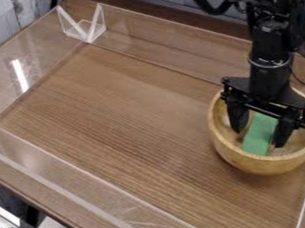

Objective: Remove the green block from inside the brown bowl and put it on the table

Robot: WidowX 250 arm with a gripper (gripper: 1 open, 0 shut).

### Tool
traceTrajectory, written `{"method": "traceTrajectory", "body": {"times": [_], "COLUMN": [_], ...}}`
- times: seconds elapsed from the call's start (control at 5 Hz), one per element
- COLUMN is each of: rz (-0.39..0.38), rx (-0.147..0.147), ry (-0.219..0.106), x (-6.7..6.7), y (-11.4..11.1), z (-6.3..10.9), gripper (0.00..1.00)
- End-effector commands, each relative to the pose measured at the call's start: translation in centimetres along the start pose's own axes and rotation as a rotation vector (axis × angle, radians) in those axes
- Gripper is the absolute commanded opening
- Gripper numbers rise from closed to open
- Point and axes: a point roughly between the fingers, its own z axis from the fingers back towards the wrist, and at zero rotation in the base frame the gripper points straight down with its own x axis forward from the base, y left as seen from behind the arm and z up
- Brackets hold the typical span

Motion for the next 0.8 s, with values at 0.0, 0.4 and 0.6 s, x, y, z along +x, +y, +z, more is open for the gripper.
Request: {"method": "traceTrajectory", "body": {"times": [0.0, 0.4, 0.6], "rz": [0.006, 0.012, 0.016], "rx": [-0.011, -0.017, -0.020], "ry": [-0.034, -0.026, -0.021], "x": [0.50, 0.38, 0.31], "y": [0.21, 0.51, 0.66], "z": [0.93, 0.84, 0.85], "gripper": [1.00, 1.00, 1.00]}}
